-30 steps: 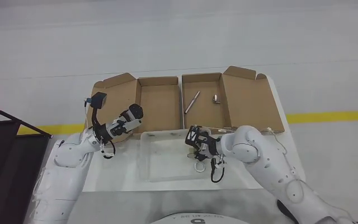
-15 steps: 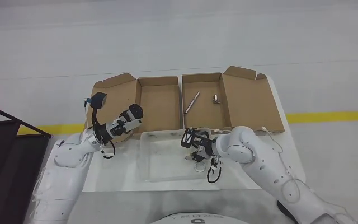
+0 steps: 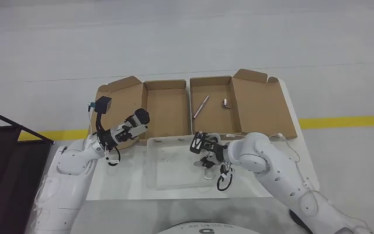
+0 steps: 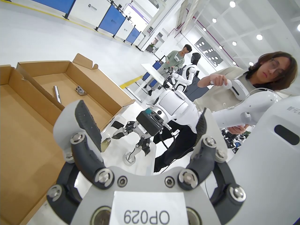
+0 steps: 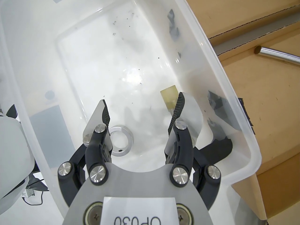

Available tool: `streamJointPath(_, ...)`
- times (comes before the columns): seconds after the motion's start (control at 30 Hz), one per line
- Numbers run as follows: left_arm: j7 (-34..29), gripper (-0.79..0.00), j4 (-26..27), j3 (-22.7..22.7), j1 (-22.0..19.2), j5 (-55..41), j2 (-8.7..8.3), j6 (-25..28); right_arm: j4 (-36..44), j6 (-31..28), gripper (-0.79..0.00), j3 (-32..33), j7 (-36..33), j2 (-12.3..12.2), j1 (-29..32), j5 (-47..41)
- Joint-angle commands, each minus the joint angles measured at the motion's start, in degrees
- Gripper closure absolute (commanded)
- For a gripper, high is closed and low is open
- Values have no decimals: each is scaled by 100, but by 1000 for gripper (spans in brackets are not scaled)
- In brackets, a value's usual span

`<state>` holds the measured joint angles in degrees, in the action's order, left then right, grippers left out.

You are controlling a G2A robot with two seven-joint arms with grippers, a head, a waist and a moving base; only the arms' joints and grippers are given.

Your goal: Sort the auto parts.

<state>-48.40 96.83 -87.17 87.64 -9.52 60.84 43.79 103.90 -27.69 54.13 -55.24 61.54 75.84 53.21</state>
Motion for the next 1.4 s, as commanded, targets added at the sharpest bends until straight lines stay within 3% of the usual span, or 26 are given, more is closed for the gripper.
streamJointPath(0.0,0,-785,0,0,0,0,0,0,25,-5,-594,42,34,-14,19,-16)
streamJointPath(0.3,0,-785,0,0,0,0,0,0,20,-10,-557,196,34,-81,97,-37)
streamJointPath(0.77,0,-785,0,0,0,0,0,0,-556,257,-505,-663,-323,131,-597,73)
streamJointPath(0.97,0,-785,0,0,0,0,0,0,-771,302,-443,-898,-421,208,-815,-6)
streamJointPath(1.03,0,-785,0,0,0,0,0,0,-860,353,-388,-950,-447,234,-895,-43)
streamJointPath(1.3,0,-785,0,0,0,0,0,0,-1078,421,-332,-1154,-571,314,-1125,-125)
streamJointPath(1.37,0,-785,0,0,0,0,0,0,-1108,443,-271,-1187,-586,328,-1166,-123)
